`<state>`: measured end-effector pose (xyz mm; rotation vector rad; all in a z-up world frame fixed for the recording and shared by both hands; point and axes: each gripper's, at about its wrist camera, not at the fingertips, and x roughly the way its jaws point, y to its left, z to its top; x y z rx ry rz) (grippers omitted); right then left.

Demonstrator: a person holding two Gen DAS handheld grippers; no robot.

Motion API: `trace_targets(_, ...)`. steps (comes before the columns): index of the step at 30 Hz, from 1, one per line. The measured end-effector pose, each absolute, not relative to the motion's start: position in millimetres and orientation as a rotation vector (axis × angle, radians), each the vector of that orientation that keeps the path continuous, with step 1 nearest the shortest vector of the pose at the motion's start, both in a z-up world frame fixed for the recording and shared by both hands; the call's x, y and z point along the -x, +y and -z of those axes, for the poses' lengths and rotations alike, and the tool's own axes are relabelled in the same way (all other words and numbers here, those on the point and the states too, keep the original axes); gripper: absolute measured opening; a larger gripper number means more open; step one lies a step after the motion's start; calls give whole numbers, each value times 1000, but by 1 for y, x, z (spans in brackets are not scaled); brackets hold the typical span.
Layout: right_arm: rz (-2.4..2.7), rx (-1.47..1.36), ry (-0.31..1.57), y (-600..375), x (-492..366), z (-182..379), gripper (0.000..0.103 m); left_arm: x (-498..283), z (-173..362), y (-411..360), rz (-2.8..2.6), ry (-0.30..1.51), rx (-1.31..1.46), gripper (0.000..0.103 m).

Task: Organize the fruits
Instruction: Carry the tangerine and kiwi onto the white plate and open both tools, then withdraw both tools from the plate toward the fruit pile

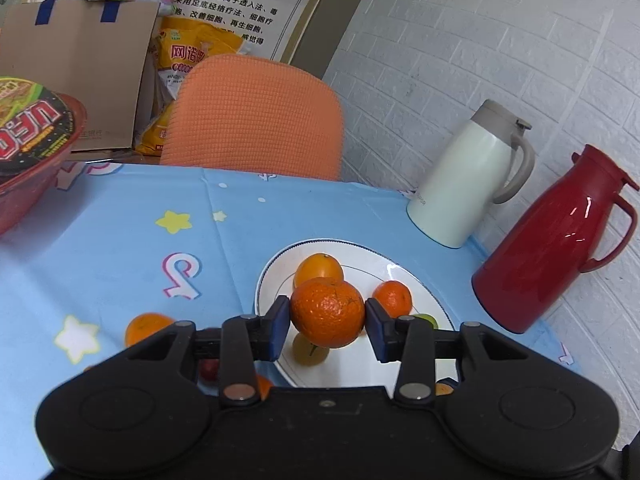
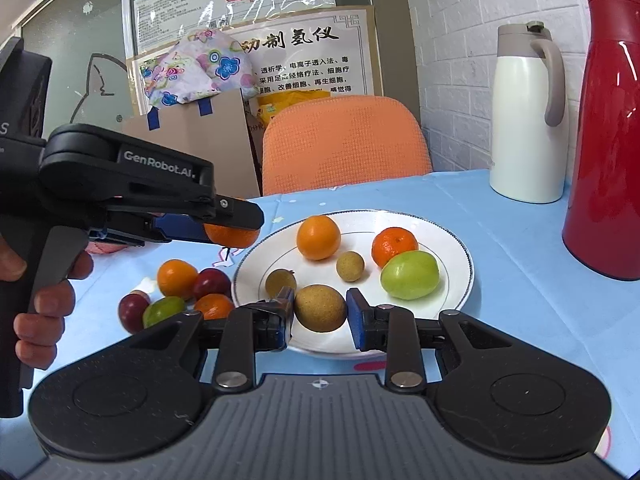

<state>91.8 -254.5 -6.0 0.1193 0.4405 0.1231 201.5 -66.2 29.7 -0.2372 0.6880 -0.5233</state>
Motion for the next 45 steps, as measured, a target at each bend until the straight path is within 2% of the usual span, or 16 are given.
trace_targets(23,-147,26,530,-242,-150,26,50,-242,2,-84,525,752,166,84)
trace_targets(25,-152,30,528,-243,-149,26,52,-240,0,-83,516,738,165,89)
trace_targets(26,-151,35,521,-242,-149,26,53,-238,-2,-82,513,726,168,98)
trace_targets(27,-147,40,512,-242,-147,26,59,-236,-5,-81,513,715,173,103)
trace_targets(29,-136,59,472,-242,-140,24,67,-229,-13,-76,505,681,191,103)
trace_targets(33,-121,52,443,-245,-125,19,89,-216,-25,-69,484,632,199,103)
trace_targets(37,-115,35,436,-247,-108,17,103,-199,-32,-64,452,602,198,103)
trace_targets(45,-127,-31,435,-246,-74,13,103,-165,-36,-51,399,640,213,103)
